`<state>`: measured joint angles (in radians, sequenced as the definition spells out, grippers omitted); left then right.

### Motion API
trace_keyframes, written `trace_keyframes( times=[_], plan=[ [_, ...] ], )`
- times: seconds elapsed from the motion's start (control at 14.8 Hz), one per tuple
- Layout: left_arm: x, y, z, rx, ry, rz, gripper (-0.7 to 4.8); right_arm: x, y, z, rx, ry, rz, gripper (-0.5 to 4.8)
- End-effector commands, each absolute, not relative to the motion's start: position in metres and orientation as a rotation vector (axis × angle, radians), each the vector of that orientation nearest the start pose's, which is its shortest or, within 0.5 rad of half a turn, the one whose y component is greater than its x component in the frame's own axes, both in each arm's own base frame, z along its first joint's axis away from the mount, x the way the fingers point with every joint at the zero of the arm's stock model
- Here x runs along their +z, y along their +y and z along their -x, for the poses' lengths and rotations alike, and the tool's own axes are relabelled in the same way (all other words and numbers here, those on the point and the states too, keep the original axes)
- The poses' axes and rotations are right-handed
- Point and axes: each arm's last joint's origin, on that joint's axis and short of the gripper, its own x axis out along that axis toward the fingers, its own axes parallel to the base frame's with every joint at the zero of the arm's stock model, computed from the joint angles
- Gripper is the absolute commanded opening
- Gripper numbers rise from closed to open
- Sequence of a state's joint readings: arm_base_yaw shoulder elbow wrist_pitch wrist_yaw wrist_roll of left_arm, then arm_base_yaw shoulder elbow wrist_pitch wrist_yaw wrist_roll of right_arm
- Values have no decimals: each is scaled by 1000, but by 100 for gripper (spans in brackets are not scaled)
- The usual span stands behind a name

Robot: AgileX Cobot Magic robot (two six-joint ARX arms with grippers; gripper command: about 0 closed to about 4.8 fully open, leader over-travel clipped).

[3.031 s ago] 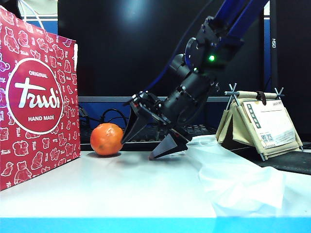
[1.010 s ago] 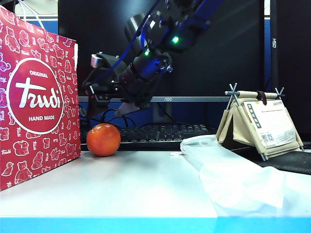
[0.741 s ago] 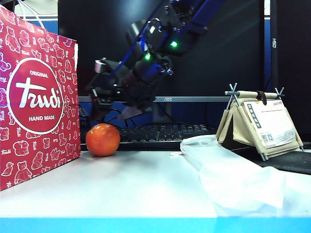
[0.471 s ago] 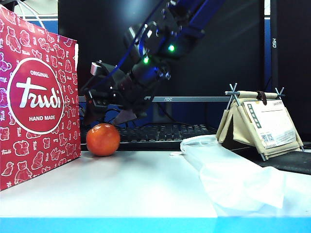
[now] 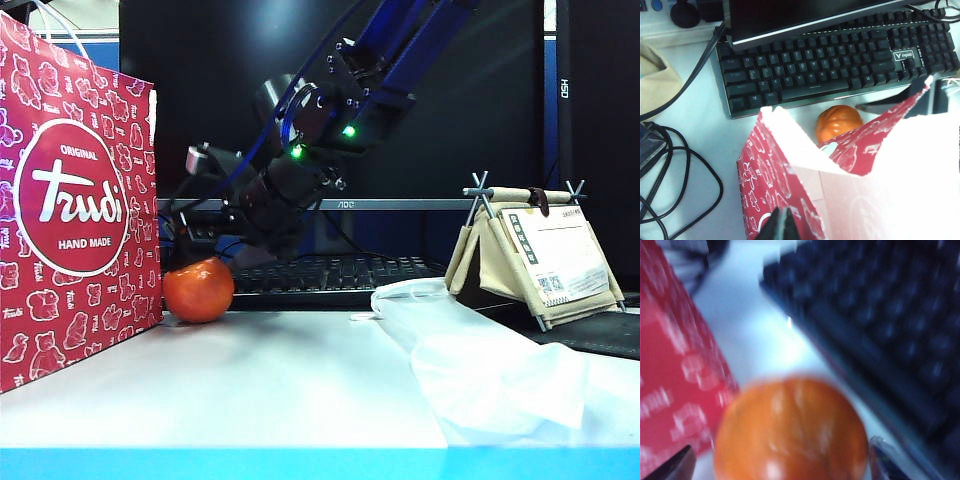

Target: Open the paper bag and put two oranges into the paper bag.

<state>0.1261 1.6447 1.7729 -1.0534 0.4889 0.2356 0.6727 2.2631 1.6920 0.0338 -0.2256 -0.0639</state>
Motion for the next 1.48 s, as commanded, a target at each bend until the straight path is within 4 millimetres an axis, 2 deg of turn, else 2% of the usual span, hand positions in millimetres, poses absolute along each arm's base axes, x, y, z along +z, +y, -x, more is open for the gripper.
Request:
trace_keyframes(
  times=[0.07,0.27,0.34,0.4,0.54,0.67,0.74,0.88,1.01,1.14,1.41,1.48],
  plan=[
    [385,28,-330,-439,829,58,-5,174,327,-396,912,490,145,479],
    [385,28,-330,-439,829,58,-5,168,328,-397,910,500,135,479],
    [385,28,-330,-439,829,58,-5,169,328,-397,911,498,134,453],
    [385,28,-330,-439,829,58,-5,169,328,-397,911,492,133,411],
    [385,28,-330,-439,829,58,-5,171,329,-398,913,466,127,238],
    [385,28,-330,-439,829,58,-5,171,329,-398,915,469,119,214],
    [385,28,-330,-442,828,60,-5,168,329,-397,911,499,117,14],
    [385,27,-329,-469,820,73,-5,171,325,-394,894,551,130,-5],
    [385,27,-330,-475,820,79,-5,194,317,-387,850,585,174,-5],
    [385,19,-330,-518,815,84,-5,231,308,-377,848,543,218,-5],
    [386,-10,-330,-610,815,50,-5,319,282,-347,854,403,185,-5],
    [388,-22,-330,-665,799,43,-5,348,272,-334,857,339,178,-5]
  ],
)
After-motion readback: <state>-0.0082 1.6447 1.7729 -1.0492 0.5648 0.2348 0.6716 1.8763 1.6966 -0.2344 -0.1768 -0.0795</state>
